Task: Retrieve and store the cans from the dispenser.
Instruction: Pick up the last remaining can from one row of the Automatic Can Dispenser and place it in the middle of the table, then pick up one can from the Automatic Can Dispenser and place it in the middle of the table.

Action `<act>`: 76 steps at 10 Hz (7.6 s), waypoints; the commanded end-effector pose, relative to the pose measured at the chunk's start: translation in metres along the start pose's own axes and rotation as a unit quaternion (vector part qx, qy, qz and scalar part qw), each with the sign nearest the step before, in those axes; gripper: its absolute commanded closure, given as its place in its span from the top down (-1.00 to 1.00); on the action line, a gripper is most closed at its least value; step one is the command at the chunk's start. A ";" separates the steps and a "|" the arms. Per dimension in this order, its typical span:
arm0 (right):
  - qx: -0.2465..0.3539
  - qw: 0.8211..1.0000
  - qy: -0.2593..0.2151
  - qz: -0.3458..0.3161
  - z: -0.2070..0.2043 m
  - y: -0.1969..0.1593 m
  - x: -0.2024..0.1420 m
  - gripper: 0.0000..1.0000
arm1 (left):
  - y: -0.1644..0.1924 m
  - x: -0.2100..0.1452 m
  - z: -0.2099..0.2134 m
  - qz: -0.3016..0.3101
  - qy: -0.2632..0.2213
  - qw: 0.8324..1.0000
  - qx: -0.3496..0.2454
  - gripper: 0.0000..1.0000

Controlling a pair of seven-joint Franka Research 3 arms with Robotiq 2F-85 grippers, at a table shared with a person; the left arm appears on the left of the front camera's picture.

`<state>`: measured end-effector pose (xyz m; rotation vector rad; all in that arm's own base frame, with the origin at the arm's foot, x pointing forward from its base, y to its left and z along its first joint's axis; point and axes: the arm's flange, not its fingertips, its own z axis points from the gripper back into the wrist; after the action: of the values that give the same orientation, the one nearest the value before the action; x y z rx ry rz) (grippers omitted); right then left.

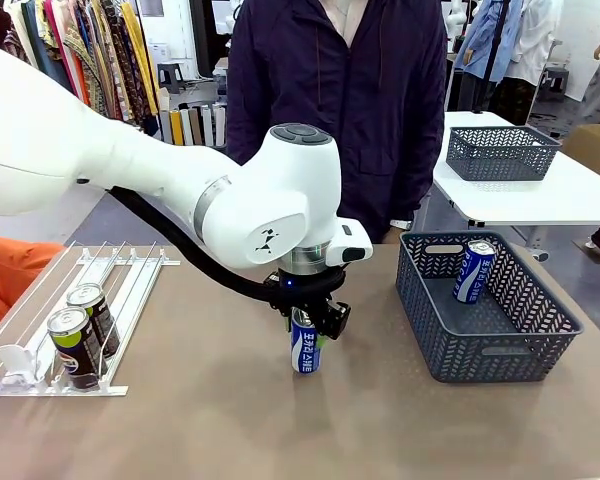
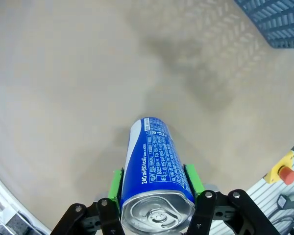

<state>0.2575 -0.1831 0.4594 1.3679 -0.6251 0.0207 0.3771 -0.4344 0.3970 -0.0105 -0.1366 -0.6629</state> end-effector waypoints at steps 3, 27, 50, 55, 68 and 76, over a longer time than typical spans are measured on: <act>0.012 1.000 -0.011 0.004 -0.002 0.003 0.004 1.00 | 0.002 0.000 0.011 0.011 -0.017 1.000 0.000 1.00; 0.012 1.000 -0.011 0.004 -0.002 0.003 0.004 1.00 | 0.433 -0.475 0.137 0.307 -0.306 0.756 -0.491 1.00; 0.012 1.000 -0.011 0.004 -0.002 0.003 0.004 1.00 | 0.283 -0.220 0.060 0.327 0.037 0.944 0.008 1.00; 0.012 1.000 -0.011 0.004 -0.002 0.003 0.004 1.00 | 0.294 -0.219 0.028 0.355 0.076 0.932 -0.008 1.00; 0.012 1.000 -0.011 0.004 -0.002 0.003 0.004 1.00 | 0.286 -0.226 0.071 0.346 0.002 0.938 0.001 -1.00; 0.012 1.000 -0.011 0.004 -0.002 0.003 0.004 1.00 | 0.280 -0.332 0.254 0.304 -0.202 0.930 -0.052 -1.00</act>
<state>0.2576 -0.1829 0.4593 1.3674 -0.6236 0.0208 0.2515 -0.0017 0.6303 -0.2067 -0.4475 -0.0226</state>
